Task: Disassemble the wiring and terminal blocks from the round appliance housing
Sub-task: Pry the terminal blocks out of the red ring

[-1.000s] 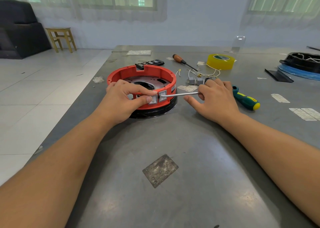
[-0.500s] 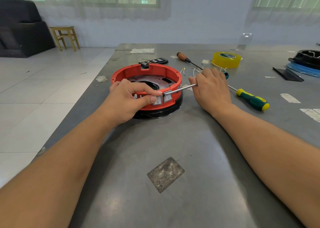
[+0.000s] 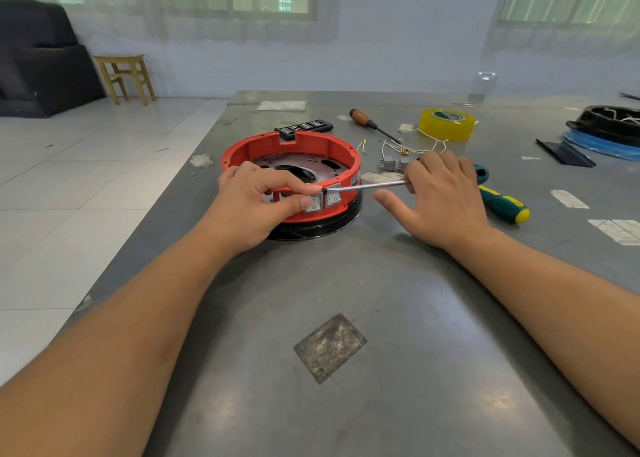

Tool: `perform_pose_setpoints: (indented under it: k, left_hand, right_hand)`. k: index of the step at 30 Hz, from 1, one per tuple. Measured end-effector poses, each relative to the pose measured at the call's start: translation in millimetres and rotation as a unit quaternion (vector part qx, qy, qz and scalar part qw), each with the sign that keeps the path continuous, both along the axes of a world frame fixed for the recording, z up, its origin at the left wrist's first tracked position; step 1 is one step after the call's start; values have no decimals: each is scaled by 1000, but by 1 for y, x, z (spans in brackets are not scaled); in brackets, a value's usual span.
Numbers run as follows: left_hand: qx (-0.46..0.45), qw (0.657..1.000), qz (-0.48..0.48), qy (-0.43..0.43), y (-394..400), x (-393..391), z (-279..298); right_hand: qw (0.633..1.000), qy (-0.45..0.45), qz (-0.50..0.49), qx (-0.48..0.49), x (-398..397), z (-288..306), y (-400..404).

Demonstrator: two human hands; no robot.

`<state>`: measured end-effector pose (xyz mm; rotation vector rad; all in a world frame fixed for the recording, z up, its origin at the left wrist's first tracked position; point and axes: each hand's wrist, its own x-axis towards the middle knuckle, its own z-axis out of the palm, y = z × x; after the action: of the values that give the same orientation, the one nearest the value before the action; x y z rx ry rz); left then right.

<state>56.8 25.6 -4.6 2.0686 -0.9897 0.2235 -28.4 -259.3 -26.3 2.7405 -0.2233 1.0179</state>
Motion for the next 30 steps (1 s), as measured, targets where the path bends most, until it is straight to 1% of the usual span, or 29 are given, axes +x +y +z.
perform_pose_setpoints:
  k: [5, 9, 14, 18, 22, 27, 30]
  left_hand:
    - [-14, 1000, 15, -17, 0, 1, -6]
    - [-22, 999, 21, -14, 0, 0, -6]
    - [-6, 1000, 22, -15, 0, -4, -3]
    - [-15, 999, 26, -14, 0, -7, -1]
    - [-17, 999, 29, -1, -1, -7, -2]
    - [-26, 1000, 14, 2, -2, -5, -1]
    - [-14, 1000, 3, 17, -2, 0, 0]
  right_hand:
    - [998, 22, 3, 57, -26, -9, -2]
    - [997, 39, -30, 57, -38, -13, 0]
    - [997, 50, -32, 55, -37, -15, 5]
    - [996, 49, -34, 60, -33, -19, 9]
    - [997, 49, -23, 59, -30, -19, 9]
    - [995, 70, 2, 72, -15, -13, 5]
    - [995, 75, 22, 64, -4, -9, 0]
